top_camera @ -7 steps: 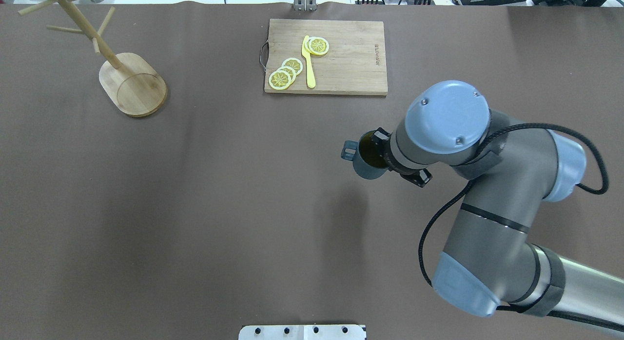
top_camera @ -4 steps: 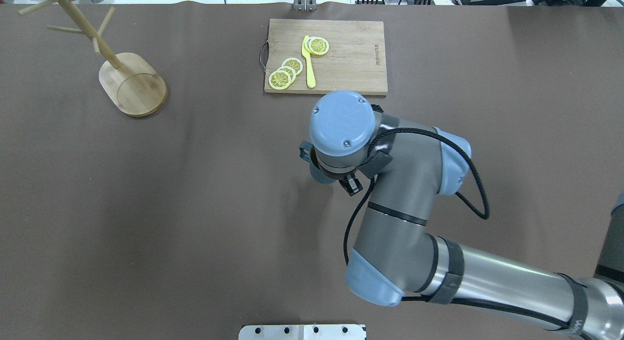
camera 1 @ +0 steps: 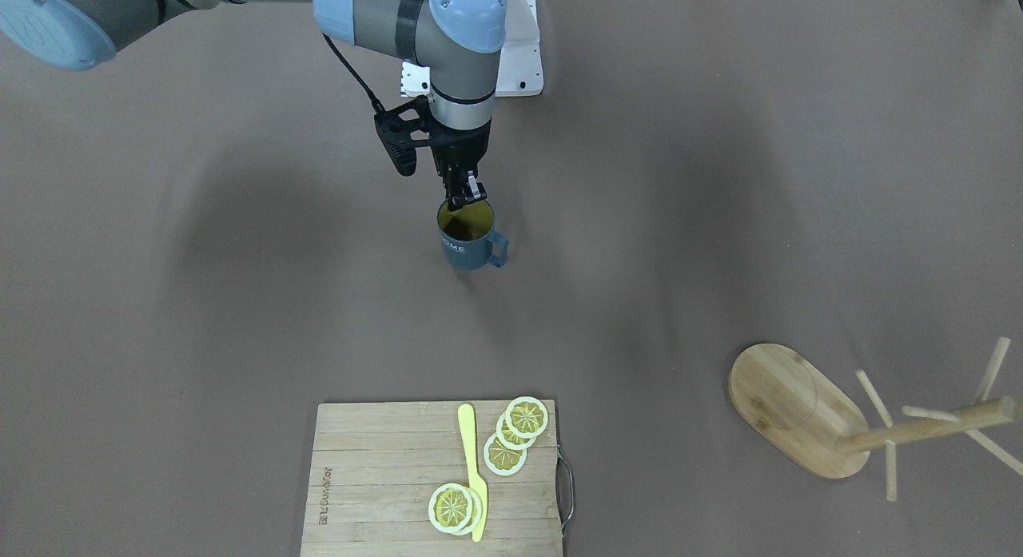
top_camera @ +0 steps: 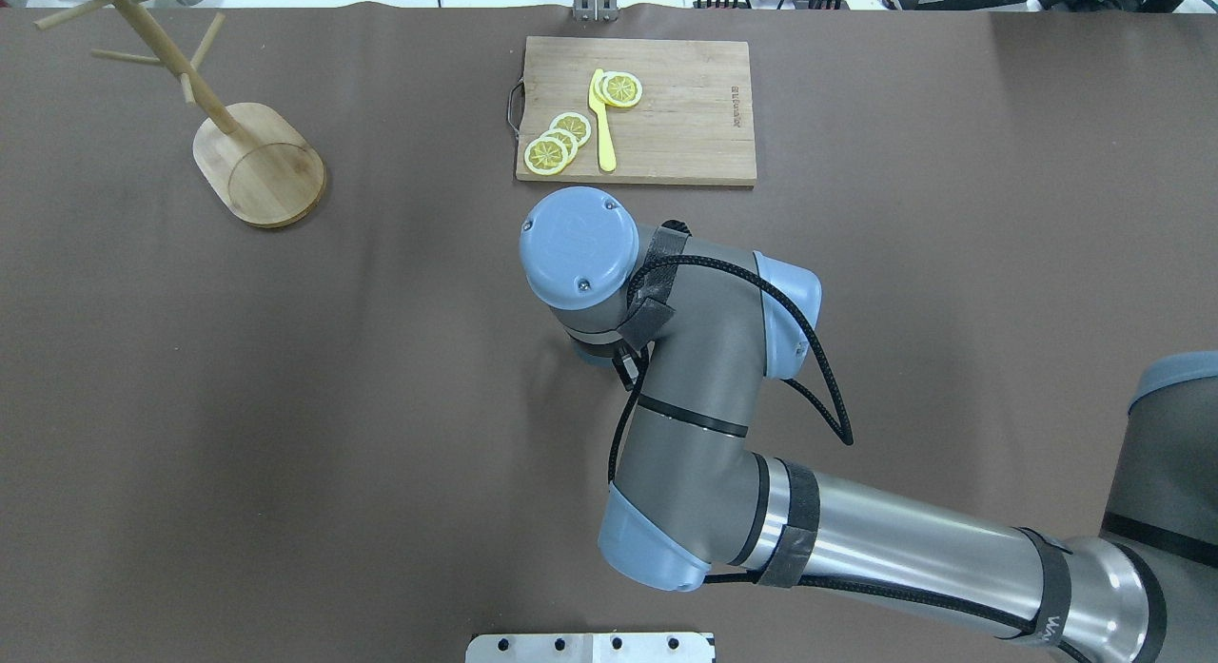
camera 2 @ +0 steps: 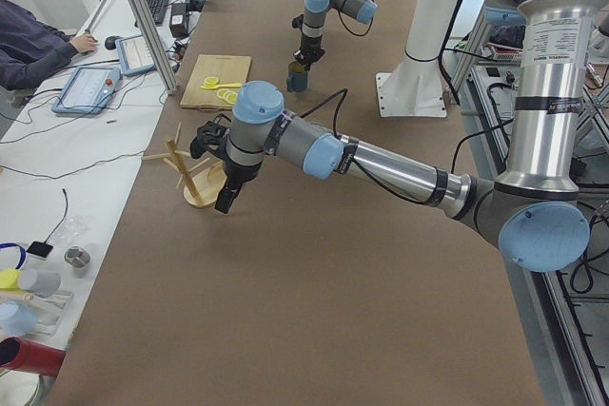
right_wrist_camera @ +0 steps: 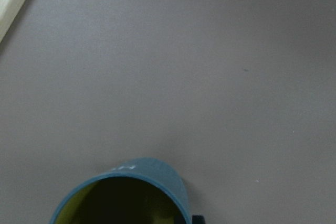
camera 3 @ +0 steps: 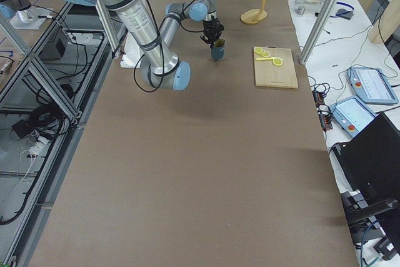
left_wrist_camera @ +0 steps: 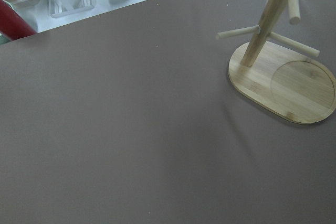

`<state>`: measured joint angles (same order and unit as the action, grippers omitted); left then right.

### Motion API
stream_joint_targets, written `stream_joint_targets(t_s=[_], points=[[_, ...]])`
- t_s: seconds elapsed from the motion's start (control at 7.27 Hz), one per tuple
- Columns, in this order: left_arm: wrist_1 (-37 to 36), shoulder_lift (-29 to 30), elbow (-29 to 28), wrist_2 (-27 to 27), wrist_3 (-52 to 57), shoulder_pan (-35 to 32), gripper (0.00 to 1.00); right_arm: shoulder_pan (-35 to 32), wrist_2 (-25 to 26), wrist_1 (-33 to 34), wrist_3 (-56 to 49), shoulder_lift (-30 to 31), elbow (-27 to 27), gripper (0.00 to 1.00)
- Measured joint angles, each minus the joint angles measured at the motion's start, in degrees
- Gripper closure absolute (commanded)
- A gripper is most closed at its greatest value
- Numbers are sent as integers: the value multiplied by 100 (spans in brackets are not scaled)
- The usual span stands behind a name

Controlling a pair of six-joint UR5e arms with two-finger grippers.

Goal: Hang cup on storage rack
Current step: 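Grip the blue mug rim with the right gripper and carry it toward the table center, then release the blue mug and withdraw the right arm while the left arm reaches in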

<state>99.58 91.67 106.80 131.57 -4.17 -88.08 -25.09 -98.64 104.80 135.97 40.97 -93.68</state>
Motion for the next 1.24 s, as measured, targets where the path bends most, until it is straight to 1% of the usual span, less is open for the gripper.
stream_joint_targets(t_s=[0.14, 0.28, 0.55, 0.83, 0.96, 1.1, 1.24], points=[[0, 0, -2, 0, 0, 1, 0, 31, 72, -6, -10, -4, 7, 0], [0, 0, -2, 0, -2, 1, 0, 47, 140, -12, -60, -7, -11, 0], [2, 0, -2, 0, -3, 1, 0, 5, 182, 28, -415, 22, -309, 0], [132, -10, 6, -5, -2, 7, 1, -310, 92, 61, -1217, 200, -686, 0], [429, -44, -2, -7, -22, 28, 1, -582, -88, 59, -1776, 441, -922, 0], [924, -70, -13, -8, -44, 147, 1, -879, -337, 50, -2394, 721, -1115, 0], [1497, -83, -19, -10, -136, 426, 1, -1189, -617, 36, -3085, 994, -1254, 0]])
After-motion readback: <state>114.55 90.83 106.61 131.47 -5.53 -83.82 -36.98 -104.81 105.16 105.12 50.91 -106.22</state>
